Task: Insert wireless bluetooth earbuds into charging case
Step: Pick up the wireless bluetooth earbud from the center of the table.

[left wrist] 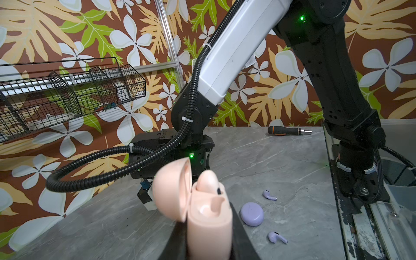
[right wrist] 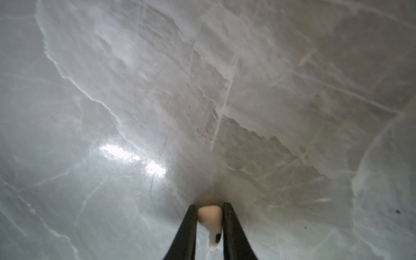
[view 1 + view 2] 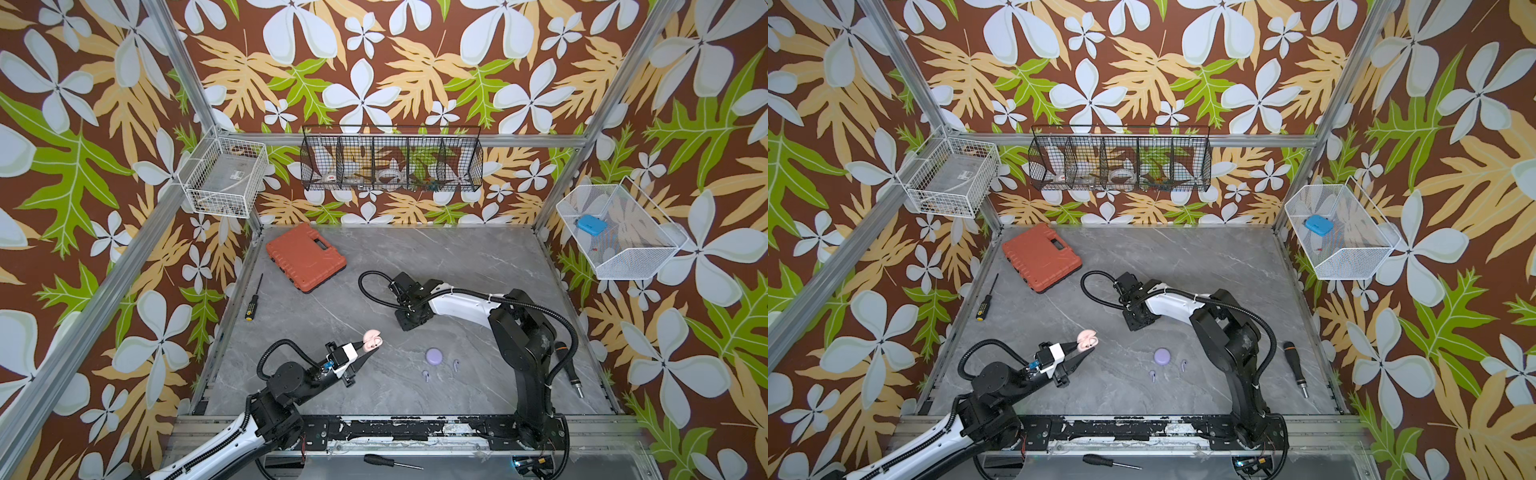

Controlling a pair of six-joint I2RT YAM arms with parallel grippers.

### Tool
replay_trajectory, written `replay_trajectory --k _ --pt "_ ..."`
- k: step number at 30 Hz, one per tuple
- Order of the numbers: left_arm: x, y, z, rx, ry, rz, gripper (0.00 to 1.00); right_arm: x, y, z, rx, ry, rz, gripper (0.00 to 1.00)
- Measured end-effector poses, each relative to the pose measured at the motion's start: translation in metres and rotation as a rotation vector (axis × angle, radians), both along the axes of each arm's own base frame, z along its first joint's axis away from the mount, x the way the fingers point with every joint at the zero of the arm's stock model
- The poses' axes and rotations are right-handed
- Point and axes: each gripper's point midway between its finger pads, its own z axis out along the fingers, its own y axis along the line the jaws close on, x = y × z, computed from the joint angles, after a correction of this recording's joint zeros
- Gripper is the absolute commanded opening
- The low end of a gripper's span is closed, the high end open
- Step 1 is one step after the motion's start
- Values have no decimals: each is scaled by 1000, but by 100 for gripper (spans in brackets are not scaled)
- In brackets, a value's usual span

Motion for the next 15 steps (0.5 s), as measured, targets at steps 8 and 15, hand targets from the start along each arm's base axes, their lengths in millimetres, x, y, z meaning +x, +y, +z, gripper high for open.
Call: replay_trajectory --k 8,15 --pt "0 0 0 1 1 0 0 -1 -2 -1 -1 7 -12 19" --pt "0 0 -1 3 2 0 0 -1 -4 1 12 -3 -30 16"
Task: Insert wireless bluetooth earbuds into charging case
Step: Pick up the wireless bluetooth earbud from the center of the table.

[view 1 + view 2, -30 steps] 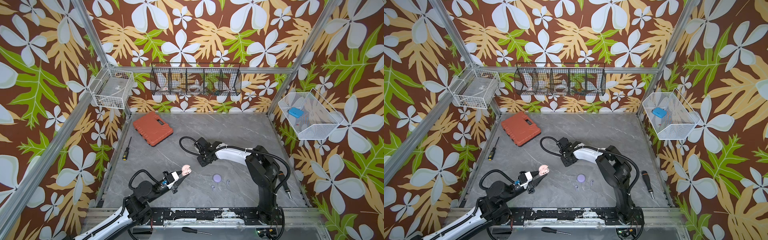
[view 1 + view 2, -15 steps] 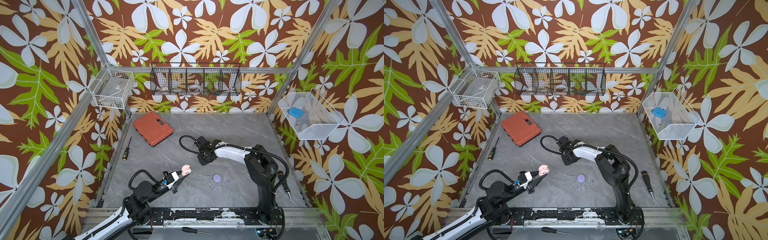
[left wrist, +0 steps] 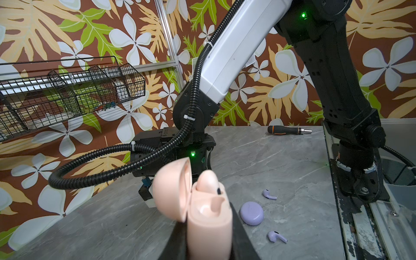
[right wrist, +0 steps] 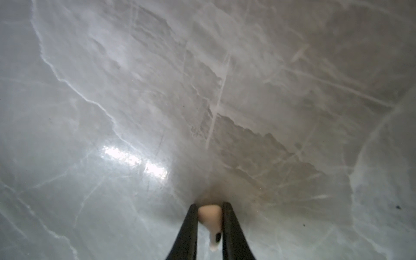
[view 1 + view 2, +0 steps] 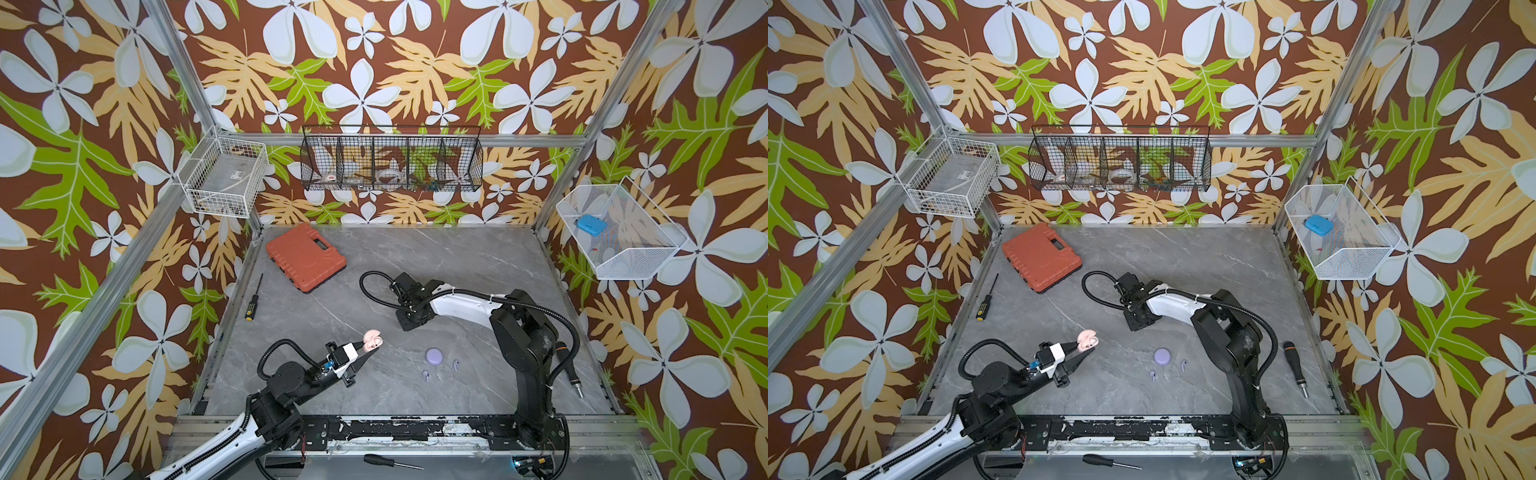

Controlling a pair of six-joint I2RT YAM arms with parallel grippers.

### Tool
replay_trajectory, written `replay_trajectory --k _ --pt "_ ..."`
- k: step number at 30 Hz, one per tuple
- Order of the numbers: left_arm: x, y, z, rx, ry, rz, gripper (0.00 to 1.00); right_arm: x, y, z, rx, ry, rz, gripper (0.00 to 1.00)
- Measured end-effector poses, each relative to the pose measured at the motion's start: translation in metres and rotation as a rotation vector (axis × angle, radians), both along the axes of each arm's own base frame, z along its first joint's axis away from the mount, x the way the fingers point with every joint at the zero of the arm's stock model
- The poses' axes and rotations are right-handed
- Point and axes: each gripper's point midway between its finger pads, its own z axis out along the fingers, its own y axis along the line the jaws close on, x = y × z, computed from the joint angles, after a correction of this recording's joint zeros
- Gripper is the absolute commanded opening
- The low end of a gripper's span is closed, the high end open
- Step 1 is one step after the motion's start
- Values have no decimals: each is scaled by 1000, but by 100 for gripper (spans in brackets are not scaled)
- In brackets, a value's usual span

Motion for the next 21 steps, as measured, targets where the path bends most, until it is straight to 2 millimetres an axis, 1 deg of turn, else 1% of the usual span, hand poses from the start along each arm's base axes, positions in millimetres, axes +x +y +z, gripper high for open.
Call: replay_trajectory --k 8,14,21 --pt "0 0 0 1 1 0 0 -4 -3 2 20 8 -12 13" --pt "0 0 0 1 1 0 0 -22 -10 6 53 57 -26 12" --pt "0 -2 -3 9 7 -6 0 -30 -6 24 140 49 -37 11"
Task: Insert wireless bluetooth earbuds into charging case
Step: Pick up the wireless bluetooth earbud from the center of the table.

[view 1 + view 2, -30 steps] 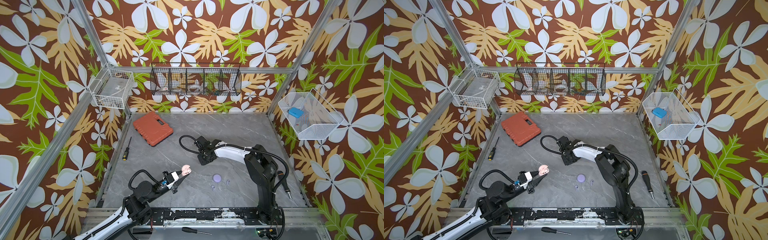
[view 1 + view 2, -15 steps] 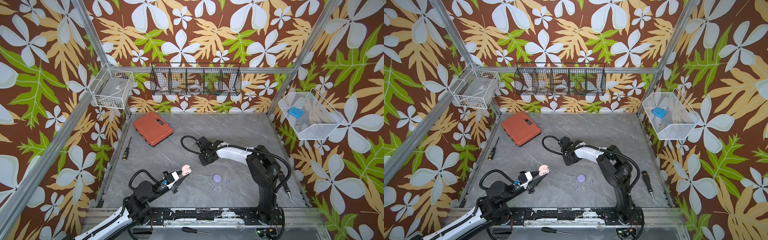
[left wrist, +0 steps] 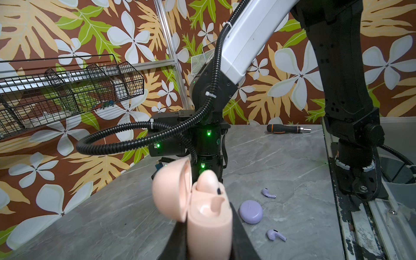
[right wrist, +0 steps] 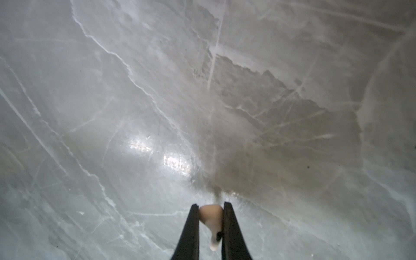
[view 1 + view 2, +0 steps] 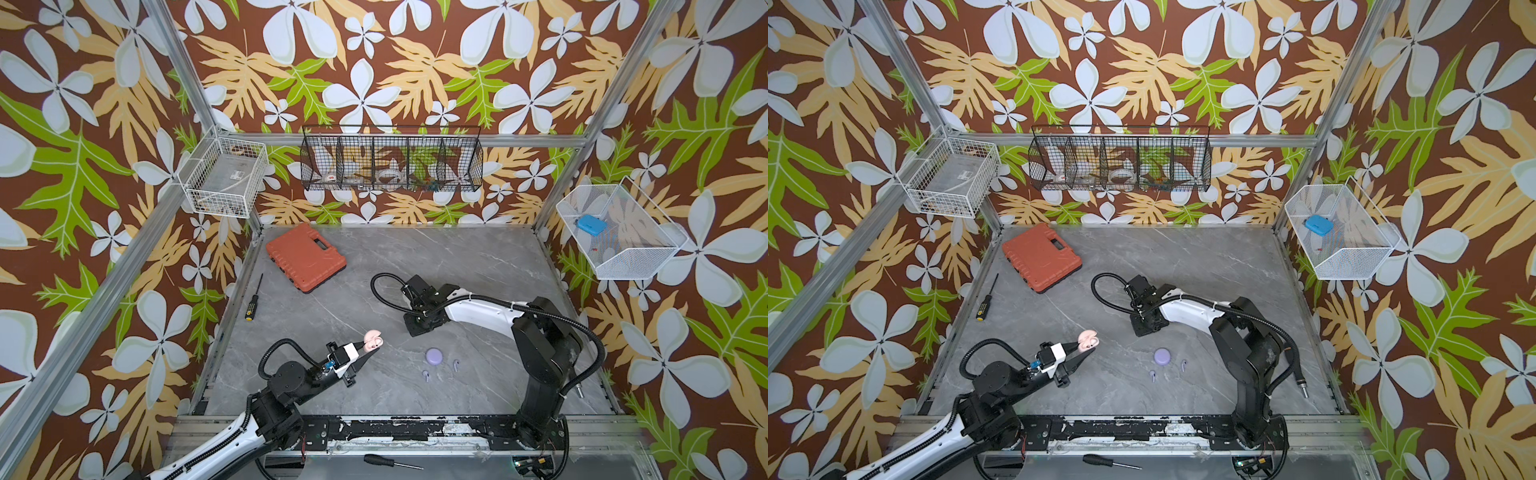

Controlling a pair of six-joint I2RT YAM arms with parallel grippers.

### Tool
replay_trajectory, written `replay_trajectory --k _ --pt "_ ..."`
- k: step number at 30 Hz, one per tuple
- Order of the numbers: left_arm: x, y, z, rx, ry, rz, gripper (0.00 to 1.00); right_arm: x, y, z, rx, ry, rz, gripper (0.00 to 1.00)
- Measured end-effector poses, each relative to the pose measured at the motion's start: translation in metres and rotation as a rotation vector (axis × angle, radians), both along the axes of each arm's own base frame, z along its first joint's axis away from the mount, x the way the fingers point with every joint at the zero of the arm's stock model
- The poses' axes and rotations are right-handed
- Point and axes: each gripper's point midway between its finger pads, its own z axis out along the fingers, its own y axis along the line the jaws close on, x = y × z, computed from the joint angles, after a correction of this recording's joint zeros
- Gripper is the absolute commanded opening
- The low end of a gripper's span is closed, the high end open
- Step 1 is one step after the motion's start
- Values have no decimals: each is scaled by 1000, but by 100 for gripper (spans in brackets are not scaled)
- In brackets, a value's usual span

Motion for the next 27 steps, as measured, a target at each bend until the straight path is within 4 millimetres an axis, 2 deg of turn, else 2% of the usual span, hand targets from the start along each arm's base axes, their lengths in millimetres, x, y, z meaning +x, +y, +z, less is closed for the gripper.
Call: replay_trajectory --k 8,13,19,27 --pt "-1 -2 -3 8 10 -12 0 -6 5 35 129 -66 -9 11" --pt "-1 -3 -3 9 12 -13 0 -11 15 72 237 -138 1 11" --pt "0 -4 -6 15 22 -14 0 -29 40 120 361 -229 84 11" --pt "0 -4 -4 0 31 -18 0 -48 52 178 512 -344 121 11"
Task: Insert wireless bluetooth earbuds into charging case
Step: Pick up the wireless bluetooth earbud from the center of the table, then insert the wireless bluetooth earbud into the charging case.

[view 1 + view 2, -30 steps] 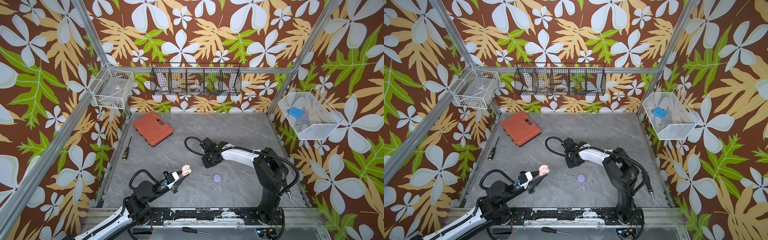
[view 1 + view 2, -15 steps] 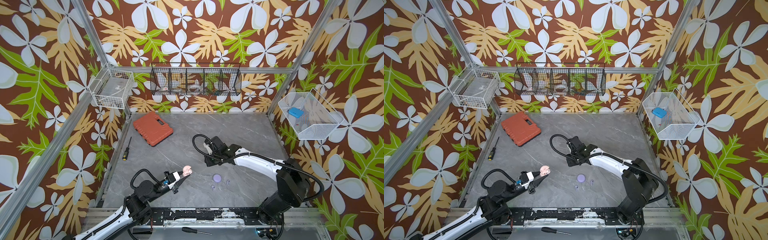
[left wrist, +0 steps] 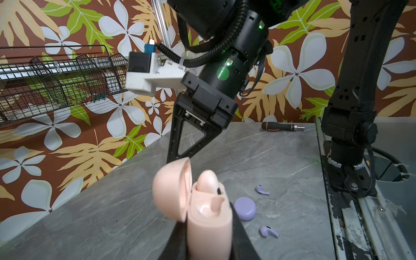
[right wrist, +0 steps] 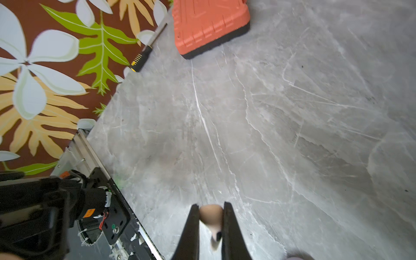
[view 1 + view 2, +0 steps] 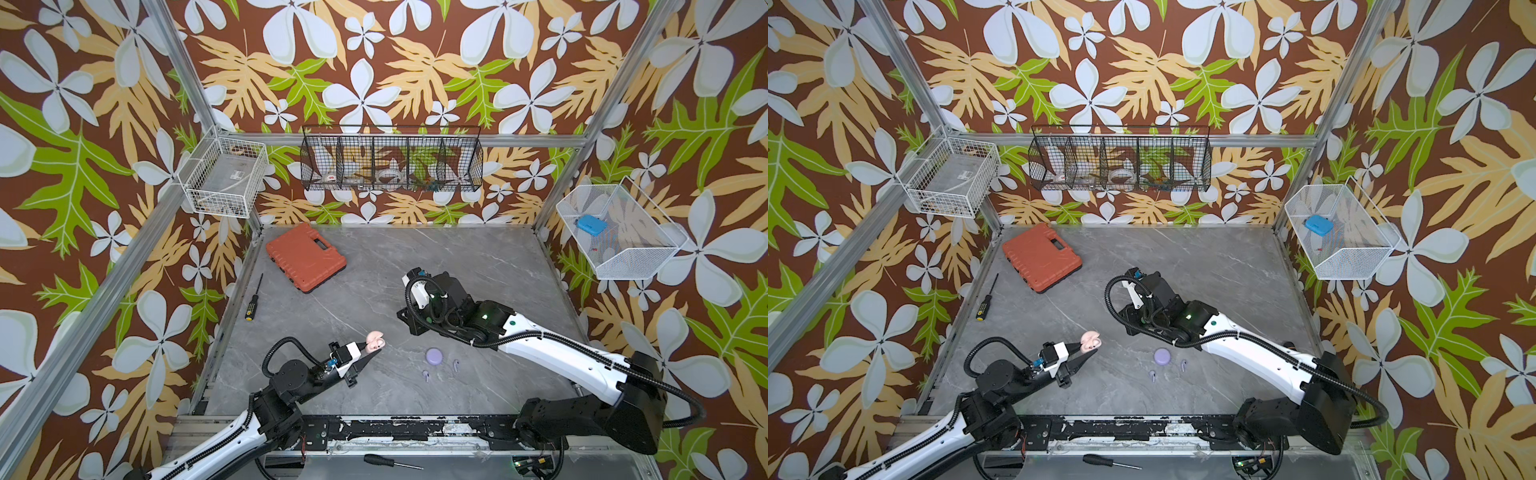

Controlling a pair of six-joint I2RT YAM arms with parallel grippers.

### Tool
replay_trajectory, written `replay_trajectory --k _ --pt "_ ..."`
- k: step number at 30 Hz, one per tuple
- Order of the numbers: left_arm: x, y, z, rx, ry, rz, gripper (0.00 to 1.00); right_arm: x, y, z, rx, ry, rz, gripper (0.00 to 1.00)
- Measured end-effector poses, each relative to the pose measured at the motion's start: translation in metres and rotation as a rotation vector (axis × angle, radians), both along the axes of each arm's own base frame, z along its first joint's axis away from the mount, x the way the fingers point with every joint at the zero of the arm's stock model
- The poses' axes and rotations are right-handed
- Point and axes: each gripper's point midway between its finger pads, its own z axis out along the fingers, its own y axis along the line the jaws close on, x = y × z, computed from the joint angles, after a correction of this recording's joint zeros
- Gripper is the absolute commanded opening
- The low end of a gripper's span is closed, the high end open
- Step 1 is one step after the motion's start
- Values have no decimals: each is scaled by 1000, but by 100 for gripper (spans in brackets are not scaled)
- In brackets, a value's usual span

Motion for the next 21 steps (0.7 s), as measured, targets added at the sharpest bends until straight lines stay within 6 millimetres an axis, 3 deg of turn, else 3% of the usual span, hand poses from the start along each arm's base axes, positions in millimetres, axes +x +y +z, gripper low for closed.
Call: replay_trajectory --k 11,21 --pt "2 -1 -1 -17 31 4 0 -40 28 55 135 -130 99 11" --pt "4 1 2 -46 58 15 0 -69 48 80 207 -193 159 10"
